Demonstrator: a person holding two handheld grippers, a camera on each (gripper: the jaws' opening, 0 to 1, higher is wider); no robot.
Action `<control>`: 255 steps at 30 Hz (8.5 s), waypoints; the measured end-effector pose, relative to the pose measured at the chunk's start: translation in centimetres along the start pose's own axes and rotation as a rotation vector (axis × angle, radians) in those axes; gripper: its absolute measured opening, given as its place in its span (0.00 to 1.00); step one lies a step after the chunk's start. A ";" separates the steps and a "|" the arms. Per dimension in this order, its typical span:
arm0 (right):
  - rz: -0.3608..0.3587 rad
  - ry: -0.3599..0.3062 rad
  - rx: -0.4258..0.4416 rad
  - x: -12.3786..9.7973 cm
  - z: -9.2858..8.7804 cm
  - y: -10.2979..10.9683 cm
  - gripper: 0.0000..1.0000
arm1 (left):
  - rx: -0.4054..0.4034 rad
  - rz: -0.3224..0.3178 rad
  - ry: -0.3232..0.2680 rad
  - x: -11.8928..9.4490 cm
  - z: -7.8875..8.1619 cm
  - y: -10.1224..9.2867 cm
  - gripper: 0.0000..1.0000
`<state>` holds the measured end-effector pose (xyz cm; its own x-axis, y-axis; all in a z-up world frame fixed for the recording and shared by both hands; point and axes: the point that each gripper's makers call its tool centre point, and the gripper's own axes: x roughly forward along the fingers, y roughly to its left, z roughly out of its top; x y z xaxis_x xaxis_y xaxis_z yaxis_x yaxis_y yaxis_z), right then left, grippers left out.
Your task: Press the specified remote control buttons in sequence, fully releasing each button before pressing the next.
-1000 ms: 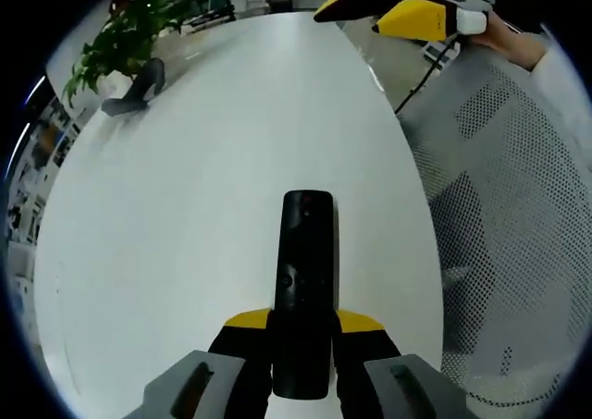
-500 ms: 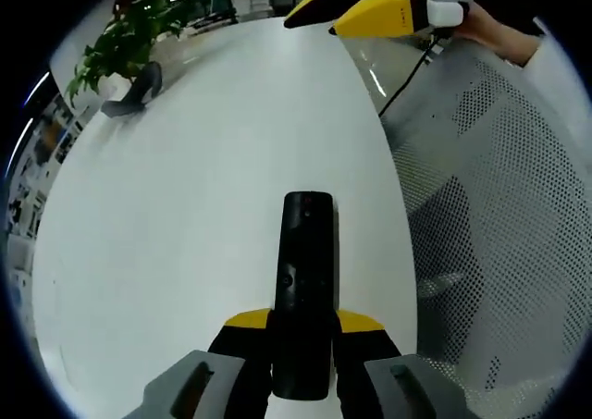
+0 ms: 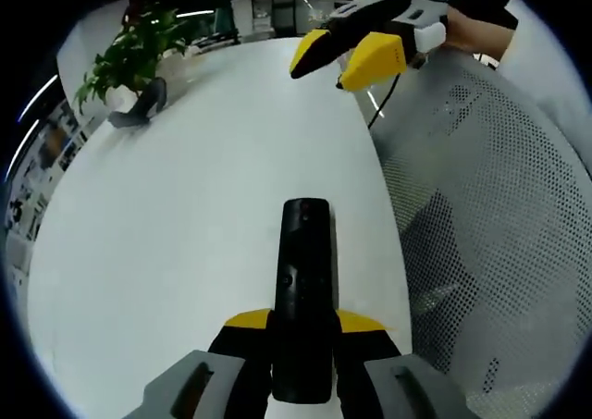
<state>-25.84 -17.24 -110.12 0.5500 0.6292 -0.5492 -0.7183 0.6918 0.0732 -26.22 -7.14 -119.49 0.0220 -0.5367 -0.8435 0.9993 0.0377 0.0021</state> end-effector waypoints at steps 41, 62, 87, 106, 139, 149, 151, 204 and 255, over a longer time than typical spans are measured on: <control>0.308 0.497 -0.395 6.8 -5.4 2.3 0.00 | -0.013 0.002 -0.059 0.0 0.5 0.0 0.24; 0.295 0.397 -0.173 6.9 -5.0 2.1 0.00 | -0.012 0.012 -0.026 -0.5 -0.2 -0.3 0.24; 0.288 0.427 -0.394 7.5 -4.9 3.1 0.00 | 0.004 -0.003 0.001 -0.5 -0.3 -0.3 0.24; 0.354 0.426 -0.470 7.9 -4.8 4.1 0.00 | 0.004 -0.003 0.024 -0.4 -0.3 -0.3 0.24; 0.458 0.338 -0.540 8.2 -4.6 4.8 0.05 | 0.007 -0.008 0.041 -0.4 -0.3 -0.3 0.24; 0.485 0.492 -0.653 8.5 -4.8 5.0 0.05 | 0.012 -0.011 0.040 -0.4 -0.3 -0.3 0.24; 0.484 0.513 -0.662 8.6 -4.8 5.0 0.05 | 0.013 -0.012 0.041 -0.4 -0.3 -0.3 0.24; 0.427 0.288 -0.526 8.7 -4.0 5.4 0.00 | 0.000 -0.007 0.030 -0.3 -0.4 -0.2 0.24; 0.439 0.436 -0.439 8.4 -4.5 4.9 0.00 | -0.015 -0.002 0.065 -0.3 -0.3 -0.3 0.24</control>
<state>-26.67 -10.18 -118.08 0.0217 0.5545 -0.8319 -0.9862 0.1483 0.0732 -26.48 -6.73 -119.40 0.0175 -0.4814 -0.8763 0.9988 0.0491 -0.0071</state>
